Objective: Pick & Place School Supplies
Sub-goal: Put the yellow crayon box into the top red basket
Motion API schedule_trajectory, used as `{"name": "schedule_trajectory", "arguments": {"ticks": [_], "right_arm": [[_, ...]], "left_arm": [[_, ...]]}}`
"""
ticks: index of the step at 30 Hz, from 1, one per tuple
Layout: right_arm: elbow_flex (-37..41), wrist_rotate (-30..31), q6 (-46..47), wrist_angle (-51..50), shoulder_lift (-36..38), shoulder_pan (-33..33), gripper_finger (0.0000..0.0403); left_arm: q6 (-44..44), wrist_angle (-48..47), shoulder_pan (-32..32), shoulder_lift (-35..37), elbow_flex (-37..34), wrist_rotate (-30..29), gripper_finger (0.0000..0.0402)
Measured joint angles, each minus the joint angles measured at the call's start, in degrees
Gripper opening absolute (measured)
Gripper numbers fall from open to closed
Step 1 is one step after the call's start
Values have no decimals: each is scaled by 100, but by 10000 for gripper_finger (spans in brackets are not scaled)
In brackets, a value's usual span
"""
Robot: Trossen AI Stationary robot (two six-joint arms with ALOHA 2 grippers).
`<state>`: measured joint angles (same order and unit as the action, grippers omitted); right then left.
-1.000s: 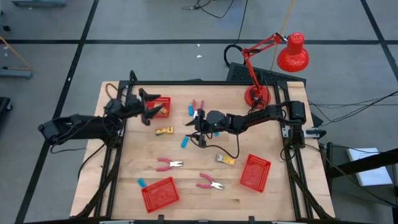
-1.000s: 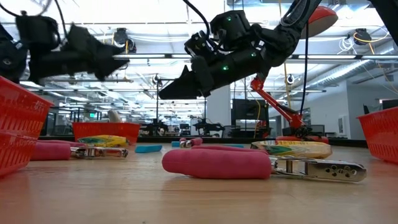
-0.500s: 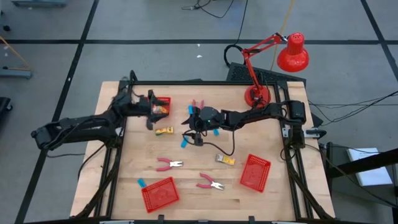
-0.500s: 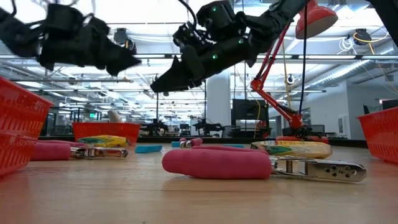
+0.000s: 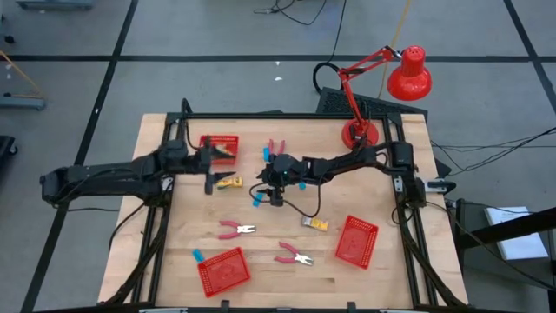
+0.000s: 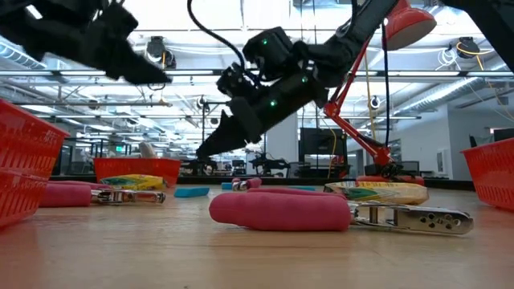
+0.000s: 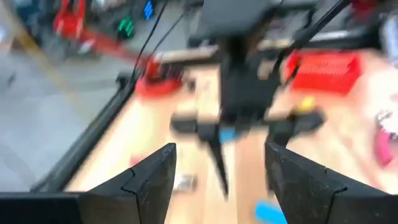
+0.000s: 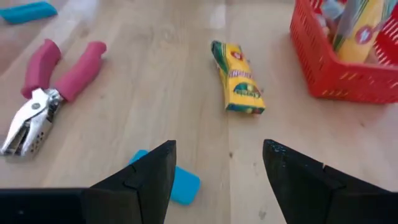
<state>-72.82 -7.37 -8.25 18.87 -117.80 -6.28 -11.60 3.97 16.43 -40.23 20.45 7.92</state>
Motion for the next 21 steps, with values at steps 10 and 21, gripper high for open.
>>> {"name": "schedule_trajectory", "arguments": {"ticks": [10, 21], "right_arm": [[11, 477, -528, -1083, 691, -2, 233], [11, 775, -835, -2029, 1247, 92, 233]], "left_arm": [[1017, -1042, -968, -823, -160, -1450, 246], [1388, -1265, -1067, -1916, 15, -1757, 246]]}}
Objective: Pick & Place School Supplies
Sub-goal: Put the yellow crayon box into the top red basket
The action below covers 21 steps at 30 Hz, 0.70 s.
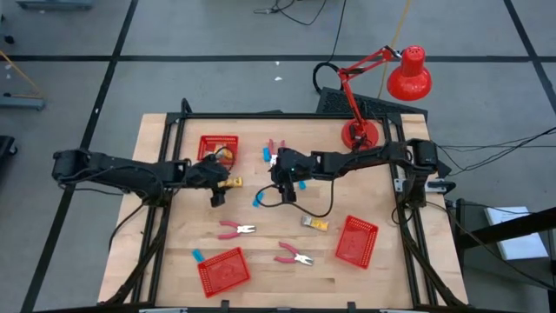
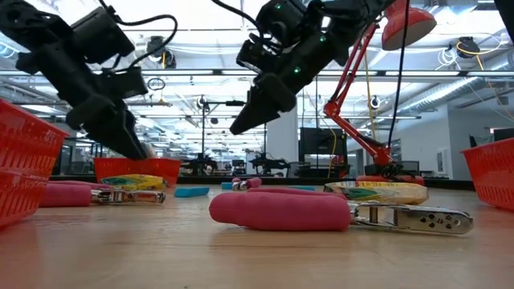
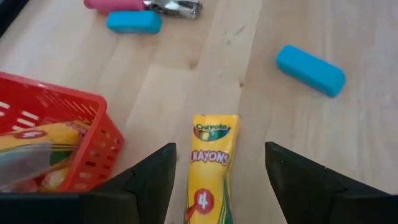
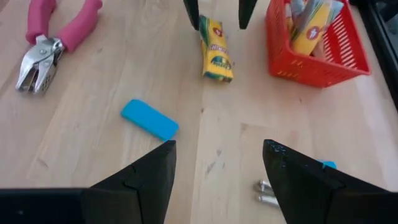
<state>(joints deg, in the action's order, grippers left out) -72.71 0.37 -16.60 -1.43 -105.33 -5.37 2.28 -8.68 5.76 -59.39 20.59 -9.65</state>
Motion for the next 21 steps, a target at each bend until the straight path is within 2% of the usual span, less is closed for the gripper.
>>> {"name": "schedule_trajectory", "arguments": {"ticks": [5, 10, 18, 21], "right_arm": [[0, 187, -37, -241, 79, 20, 233], [0, 262, -72, -312, 71, 84, 233], [0, 263, -66, -363, 71, 175, 233], [0, 262, -3, -359, 71, 211, 233]], "left_arm": [[24, -446, 38, -459, 221, 14, 246], [40, -473, 50, -827, 261, -101, 246], [71, -198, 98, -1345, 265, -496, 246], [65, 30, 97, -1513, 265, -704, 229]]}}
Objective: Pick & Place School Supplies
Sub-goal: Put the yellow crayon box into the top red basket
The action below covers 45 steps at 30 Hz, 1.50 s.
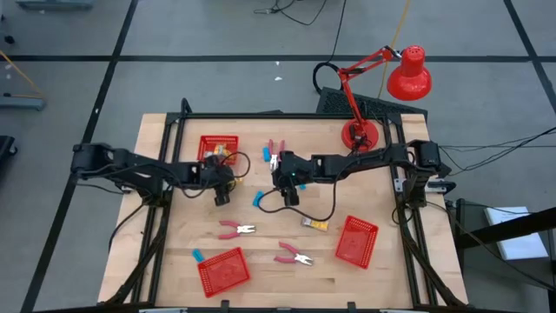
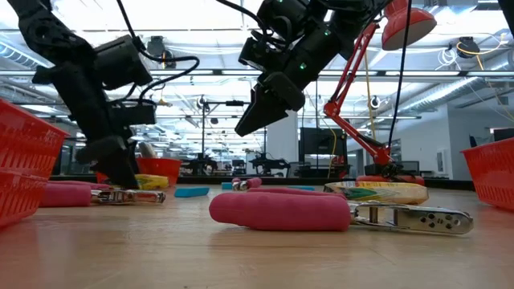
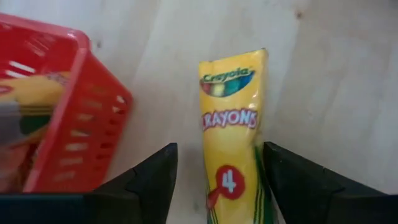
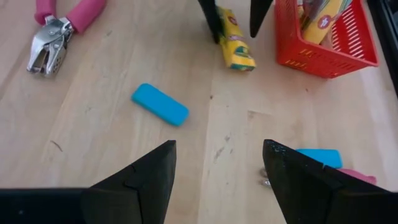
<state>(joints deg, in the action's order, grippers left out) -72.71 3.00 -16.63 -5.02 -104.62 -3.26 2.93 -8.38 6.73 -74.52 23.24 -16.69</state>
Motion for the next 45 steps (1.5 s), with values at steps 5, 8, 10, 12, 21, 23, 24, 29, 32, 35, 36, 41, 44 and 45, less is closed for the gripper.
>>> {"name": "schedule_trajectory", "arguments": {"ticks": [5, 8, 10, 12, 21, 23, 24, 29, 32, 35, 36, 41, 44, 45], "right_arm": [[103, 4, 80, 47, 1, 66, 233], [181, 16, 137, 42, 0, 82, 233], [232, 18, 208, 50, 0, 93, 233], [310, 18, 245, 46, 0, 93, 233], [694, -9, 525, 148, 0, 119, 233], [842, -46, 545, 461, 0, 141, 233], [931, -110, 543, 674, 0, 147, 233], [1245, -325, 547, 1423, 2, 229, 233], [1392, -326, 547, 1649, 2, 262, 233], [1445, -312, 545, 1858, 2, 300, 233], [1445, -314, 545, 1875, 12, 320, 233], [1447, -314, 519, 1991, 33, 377, 233], [1447, -312, 510, 2018, 76, 392, 233], [1449, -312, 502, 2016, 101, 394, 233]], "left_arm": [[-156, 297, -3, -218, 7, -37, 117], [-246, 436, -33, -246, 19, -34, 54], [-289, 583, -101, -249, 9, -21, 56], [-378, 772, -197, -238, 2, 125, 56], [-779, 1993, -503, 92, -4, -227, 56], [-1005, 2152, -440, 339, -6, -278, 56], [-1122, 2239, -397, 513, -7, -278, 56], [-1586, 2347, 129, 1582, -92, -71, 56], [-1625, 2271, 723, 2193, -261, 313, 56], [-1458, 2167, 1367, 2538, -453, 597, 56], [-1390, 2146, 1543, 2592, -511, 669, 56], [-1178, 1877, 2262, 2668, -626, 846, 56], [-1129, 1575, 2571, 2653, -645, 601, 56], [-1083, 1540, 2664, 2655, -645, 576, 56]]}}
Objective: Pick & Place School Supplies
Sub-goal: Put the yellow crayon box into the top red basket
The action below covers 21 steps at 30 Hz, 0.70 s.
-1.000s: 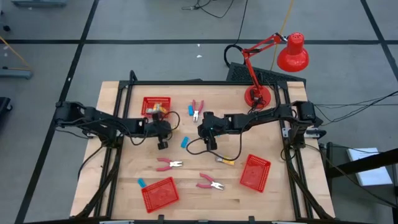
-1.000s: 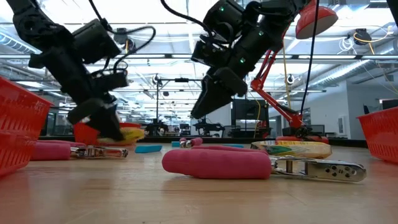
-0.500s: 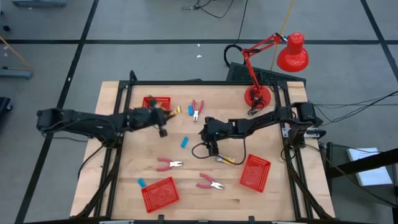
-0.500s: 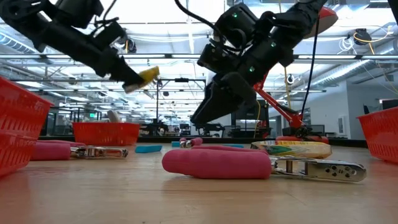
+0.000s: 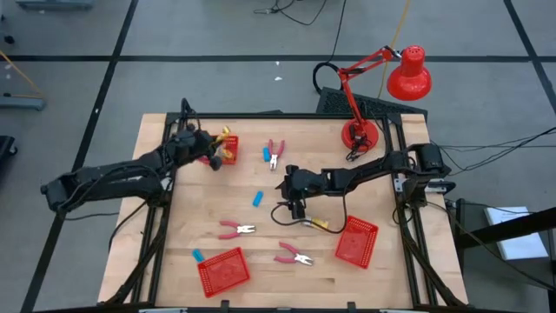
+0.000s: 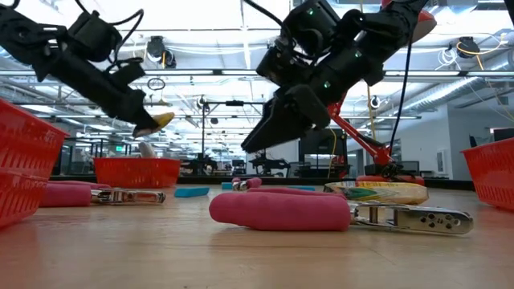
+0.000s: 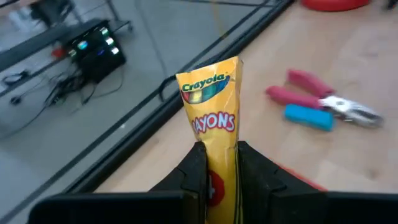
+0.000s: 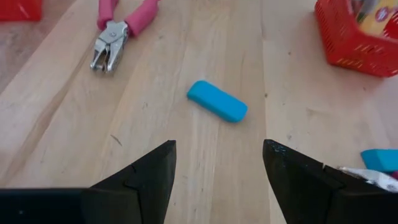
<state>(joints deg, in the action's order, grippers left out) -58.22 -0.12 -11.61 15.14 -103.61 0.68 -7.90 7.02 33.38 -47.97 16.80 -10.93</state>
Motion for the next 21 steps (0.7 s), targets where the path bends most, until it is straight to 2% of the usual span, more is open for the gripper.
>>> {"name": "schedule_trajectory", "arguments": {"ticks": [5, 11, 21], "right_arm": [[0, 0, -5, -52, 54, 5, 233], [0, 2, -10, -32, 106, 14, 233], [-2, 2, -2, 17, 105, 16, 233]], "left_arm": [[114, -230, 320, -2, 2, -125, 56], [265, -855, 485, -39, 2, 179, 56], [352, -712, 622, -737, -136, 255, 56]]}}
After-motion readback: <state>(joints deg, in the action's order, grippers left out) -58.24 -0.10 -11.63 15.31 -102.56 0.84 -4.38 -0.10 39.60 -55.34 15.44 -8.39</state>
